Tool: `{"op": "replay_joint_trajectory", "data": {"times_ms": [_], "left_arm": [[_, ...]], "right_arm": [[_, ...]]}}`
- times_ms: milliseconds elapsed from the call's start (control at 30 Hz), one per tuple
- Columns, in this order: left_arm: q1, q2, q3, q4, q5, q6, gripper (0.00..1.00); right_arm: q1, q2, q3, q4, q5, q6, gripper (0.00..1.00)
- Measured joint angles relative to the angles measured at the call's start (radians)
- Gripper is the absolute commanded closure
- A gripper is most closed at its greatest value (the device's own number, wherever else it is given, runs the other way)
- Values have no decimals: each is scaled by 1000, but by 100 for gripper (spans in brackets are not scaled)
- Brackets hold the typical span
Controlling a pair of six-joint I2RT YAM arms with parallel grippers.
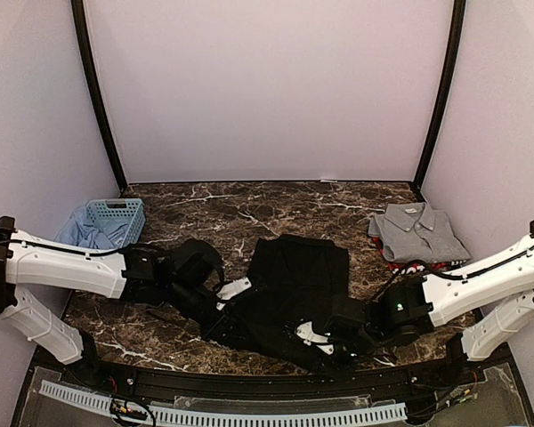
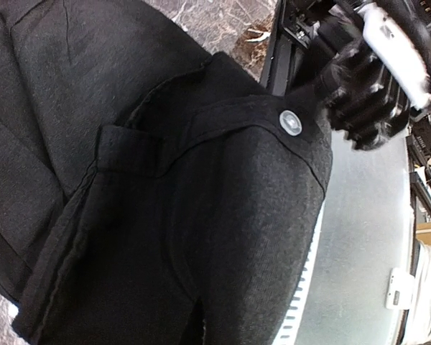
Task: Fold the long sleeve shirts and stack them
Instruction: Fold the 2/3-rectangle-folded shirt at the center of the board.
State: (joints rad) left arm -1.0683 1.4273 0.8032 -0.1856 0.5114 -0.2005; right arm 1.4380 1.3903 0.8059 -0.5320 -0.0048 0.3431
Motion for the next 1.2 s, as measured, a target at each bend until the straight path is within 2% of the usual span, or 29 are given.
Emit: {"op": "replay_joint_trajectory", "data": {"times_ms": [33, 267, 500, 633, 733, 867, 1033, 1200], "left_arm": [[0, -12, 0, -7, 1, -7, 100], [0, -116, -1, -118, 29, -93, 100], [0, -270, -33, -230, 132, -222, 100], [2, -288, -17, -276, 181, -253, 100], [32, -258, 29, -299, 215, -255, 100], [126, -195, 75, -280, 269, -253, 100], [234, -69, 143, -224, 315, -257, 100], [325, 64, 191, -169, 333, -272, 100]], "right_arm": [[2, 0, 0, 0, -7, 5, 100], [15, -9, 34, 29, -125, 5, 100], [25, -35, 63, 91, -304, 19, 100], [6, -43, 80, 92, -371, 18, 100], [-63, -64, 80, 66, -426, 16, 100], [-203, -98, 83, 43, -477, 0, 100], [-379, -85, 112, 3, -562, -55, 91], [-539, 7, 127, -47, -627, -126, 77]]}}
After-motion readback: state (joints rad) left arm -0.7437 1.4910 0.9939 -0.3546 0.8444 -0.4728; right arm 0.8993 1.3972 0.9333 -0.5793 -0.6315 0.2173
